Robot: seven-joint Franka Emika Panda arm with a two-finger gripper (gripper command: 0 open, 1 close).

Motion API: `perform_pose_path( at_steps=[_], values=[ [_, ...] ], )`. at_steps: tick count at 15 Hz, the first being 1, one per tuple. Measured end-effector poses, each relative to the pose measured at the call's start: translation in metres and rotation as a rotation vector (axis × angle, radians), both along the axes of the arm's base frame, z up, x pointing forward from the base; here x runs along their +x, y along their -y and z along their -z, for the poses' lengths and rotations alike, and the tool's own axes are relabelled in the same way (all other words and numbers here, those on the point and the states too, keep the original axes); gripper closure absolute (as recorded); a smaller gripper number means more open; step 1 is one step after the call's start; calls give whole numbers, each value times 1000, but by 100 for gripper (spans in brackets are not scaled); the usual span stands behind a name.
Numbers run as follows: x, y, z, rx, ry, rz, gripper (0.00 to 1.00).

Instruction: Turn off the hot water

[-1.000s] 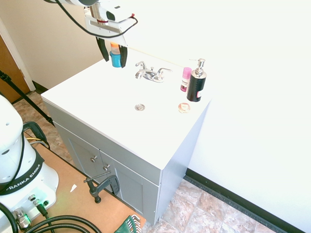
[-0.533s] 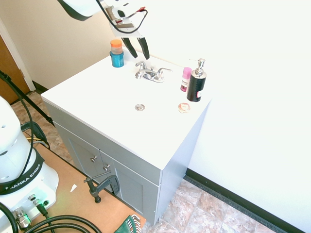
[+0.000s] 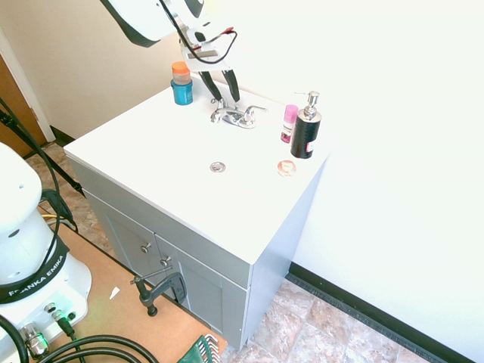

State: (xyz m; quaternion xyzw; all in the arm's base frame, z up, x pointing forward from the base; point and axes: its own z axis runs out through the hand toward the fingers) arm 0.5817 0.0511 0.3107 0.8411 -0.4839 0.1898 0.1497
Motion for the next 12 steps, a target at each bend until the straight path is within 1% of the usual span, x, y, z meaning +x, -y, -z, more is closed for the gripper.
perform_pose_path(
  at_steps=[3, 7, 12],
  values=[
    [1, 1, 2, 4, -11, -2, 0],
    [-1, -8, 3, 64, -46, -7, 0],
    [1, -19, 5, 100, -54, -4, 0]
  ],
)
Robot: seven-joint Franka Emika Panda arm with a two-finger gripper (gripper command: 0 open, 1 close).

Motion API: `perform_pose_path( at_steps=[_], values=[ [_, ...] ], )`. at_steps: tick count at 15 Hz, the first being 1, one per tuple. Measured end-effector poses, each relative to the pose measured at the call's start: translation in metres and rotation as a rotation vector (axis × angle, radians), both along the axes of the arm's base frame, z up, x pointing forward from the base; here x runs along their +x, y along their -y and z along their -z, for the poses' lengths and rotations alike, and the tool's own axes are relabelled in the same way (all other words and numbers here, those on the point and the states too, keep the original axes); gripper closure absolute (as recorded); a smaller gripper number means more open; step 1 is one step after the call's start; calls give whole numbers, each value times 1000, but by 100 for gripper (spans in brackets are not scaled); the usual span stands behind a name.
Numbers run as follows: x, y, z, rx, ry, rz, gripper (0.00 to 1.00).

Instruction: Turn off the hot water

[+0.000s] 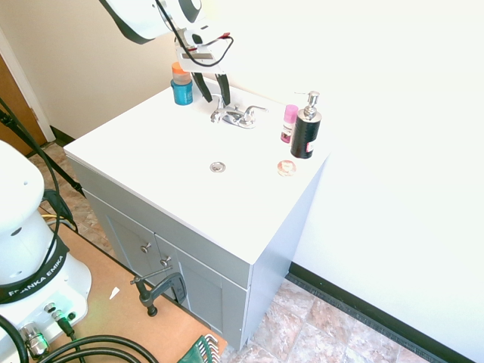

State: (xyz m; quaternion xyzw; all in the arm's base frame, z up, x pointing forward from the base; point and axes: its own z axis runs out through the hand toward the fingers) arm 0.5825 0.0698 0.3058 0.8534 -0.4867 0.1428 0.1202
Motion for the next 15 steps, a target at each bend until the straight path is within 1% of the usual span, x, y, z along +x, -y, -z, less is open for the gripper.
perform_pose_path(
  at_steps=[7, 10, 12, 15],
  values=[
    [25, -11, 0, 4, 29, -8, 0],
    [23, -7, -3, 27, 19, 3, 0],
    [7, 2, -8, 51, 4, 6, 0],
    [-38, 24, -23, 90, -6, 33, 0]
  ],
)
